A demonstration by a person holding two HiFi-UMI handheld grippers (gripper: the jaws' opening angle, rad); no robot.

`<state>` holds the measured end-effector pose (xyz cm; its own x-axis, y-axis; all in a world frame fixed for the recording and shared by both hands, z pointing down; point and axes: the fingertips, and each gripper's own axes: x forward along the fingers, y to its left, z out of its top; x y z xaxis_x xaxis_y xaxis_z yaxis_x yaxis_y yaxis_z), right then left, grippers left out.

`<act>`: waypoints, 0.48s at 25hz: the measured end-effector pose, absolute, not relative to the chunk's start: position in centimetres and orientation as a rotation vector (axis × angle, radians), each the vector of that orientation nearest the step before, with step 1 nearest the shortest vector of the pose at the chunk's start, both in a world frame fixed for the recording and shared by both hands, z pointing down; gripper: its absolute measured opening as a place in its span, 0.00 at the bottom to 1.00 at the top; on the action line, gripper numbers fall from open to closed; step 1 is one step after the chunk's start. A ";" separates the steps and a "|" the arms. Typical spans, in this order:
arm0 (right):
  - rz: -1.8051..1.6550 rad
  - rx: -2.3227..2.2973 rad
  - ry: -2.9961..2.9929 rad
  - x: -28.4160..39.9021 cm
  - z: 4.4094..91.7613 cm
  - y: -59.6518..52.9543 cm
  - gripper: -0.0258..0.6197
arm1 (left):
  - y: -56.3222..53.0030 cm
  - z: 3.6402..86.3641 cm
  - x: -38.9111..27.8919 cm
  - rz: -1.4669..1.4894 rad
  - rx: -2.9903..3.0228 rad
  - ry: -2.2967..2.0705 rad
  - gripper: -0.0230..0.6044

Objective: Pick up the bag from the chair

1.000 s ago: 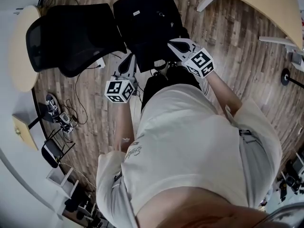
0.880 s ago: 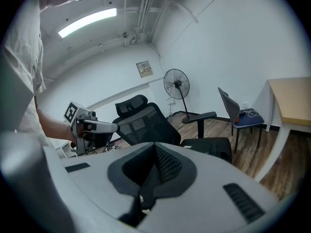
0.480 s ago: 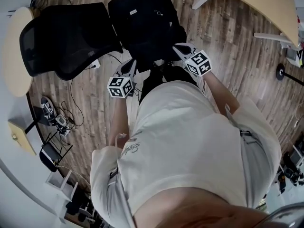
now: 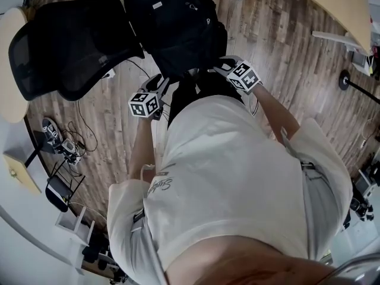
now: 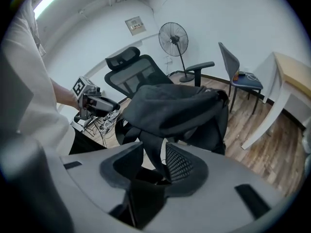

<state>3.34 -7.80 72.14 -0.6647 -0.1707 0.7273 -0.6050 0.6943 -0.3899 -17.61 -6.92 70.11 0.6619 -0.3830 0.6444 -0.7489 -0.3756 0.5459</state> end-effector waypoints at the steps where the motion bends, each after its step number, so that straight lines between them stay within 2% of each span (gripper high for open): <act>1: 0.845 0.558 -2.214 3.2 72.6 -7.5 0.26 | -6.7 70.4 -17.5 0.533 1.991 -0.858 0.30; 12: 0.970 0.221 -2.148 0.4 76.0 -6.5 0.26 | -4.8 74.3 -15.2 0.640 1.930 -0.680 0.31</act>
